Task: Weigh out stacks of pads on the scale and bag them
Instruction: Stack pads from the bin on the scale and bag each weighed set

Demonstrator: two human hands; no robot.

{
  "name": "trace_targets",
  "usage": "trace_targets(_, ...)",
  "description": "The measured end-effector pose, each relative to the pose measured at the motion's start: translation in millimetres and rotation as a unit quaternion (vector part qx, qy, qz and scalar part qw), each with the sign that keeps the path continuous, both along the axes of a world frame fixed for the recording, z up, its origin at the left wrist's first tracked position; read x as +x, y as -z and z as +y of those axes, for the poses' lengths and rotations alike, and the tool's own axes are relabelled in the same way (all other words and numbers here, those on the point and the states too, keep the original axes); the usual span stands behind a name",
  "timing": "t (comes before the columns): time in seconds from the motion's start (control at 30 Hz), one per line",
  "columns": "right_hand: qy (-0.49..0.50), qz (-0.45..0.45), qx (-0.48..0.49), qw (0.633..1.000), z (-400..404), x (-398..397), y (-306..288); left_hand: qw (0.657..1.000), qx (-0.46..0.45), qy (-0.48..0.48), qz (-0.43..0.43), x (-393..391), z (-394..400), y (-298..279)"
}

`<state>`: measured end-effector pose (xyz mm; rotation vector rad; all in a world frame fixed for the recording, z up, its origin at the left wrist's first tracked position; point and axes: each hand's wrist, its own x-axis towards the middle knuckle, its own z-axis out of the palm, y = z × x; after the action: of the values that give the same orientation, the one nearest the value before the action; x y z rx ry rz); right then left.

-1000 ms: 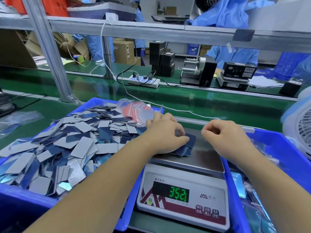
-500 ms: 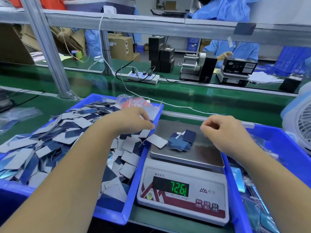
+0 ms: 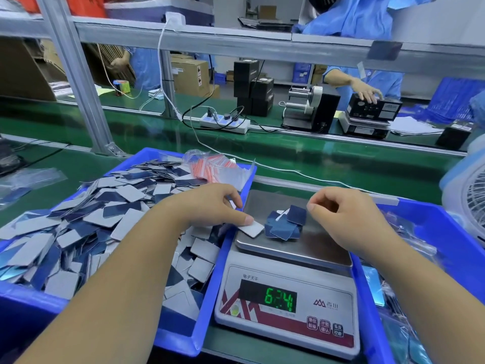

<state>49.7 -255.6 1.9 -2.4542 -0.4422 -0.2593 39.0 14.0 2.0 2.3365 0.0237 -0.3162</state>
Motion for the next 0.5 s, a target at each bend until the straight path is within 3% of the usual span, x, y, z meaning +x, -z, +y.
trace_targets(0.2,-0.035,-0.014,-0.023,0.999,3,-2,1,0.999,-0.045,-0.014,-0.012,0,5,0)
trace_targets(0.33,-0.136,-0.023,-0.115,0.984,13,-9,4,0.997,-0.066,-0.02,-0.033,2,6,-2)
trace_targets(0.5,-0.166,0.009,-0.202,0.965,17,-12,9,0.992,-0.117,-0.016,-0.046,3,7,-5)
